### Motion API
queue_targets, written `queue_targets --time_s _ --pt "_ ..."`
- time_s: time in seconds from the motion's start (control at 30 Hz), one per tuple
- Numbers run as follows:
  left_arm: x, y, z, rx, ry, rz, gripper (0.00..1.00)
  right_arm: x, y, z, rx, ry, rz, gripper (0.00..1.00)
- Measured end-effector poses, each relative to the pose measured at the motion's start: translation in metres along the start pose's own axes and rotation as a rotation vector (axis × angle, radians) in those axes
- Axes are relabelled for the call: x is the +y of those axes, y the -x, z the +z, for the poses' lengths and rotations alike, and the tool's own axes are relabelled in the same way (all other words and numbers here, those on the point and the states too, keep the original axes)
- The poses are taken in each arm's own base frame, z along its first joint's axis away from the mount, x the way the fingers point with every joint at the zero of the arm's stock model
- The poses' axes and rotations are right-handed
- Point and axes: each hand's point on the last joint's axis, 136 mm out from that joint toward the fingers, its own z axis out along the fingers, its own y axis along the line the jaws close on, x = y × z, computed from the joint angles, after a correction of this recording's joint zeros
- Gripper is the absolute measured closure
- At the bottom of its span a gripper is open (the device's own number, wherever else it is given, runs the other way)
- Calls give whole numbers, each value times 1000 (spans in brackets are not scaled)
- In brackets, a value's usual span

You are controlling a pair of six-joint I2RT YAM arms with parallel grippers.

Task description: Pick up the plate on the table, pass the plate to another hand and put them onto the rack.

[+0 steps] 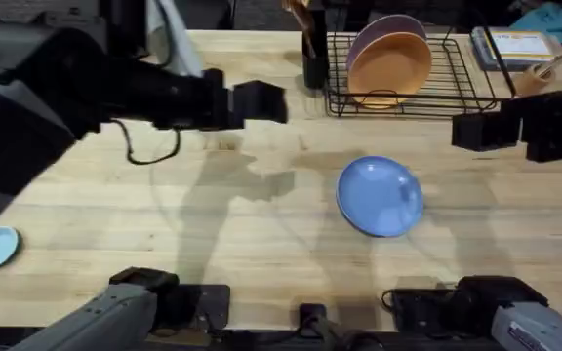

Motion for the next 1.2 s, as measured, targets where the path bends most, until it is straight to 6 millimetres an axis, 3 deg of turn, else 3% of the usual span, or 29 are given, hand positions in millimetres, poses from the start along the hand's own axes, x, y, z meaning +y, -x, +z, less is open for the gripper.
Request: queue_targets --time_s 0.03,0.1,0.47,0.6,0.8,1.2 --pt "-22 2 10 -5 -35 63 5 0 1 0 -4 -1 0 9" --pt "-36 3 18 -12 -43 98 5 0 1 0 -5 -1 0 9" --pt "-98 11 43 -96 -94 265 5 0 1 0 -5 -1 0 9" --pt "-100 6 61 -62 -82 245 5 0 1 0 -5 -1 0 9" --pt "-88 -10 99 36 -42 114 6 0 1 0 -5 -1 0 9" --pt "-86 -33 129 41 118 74 5 0 2 0 -9 -1 0 9"
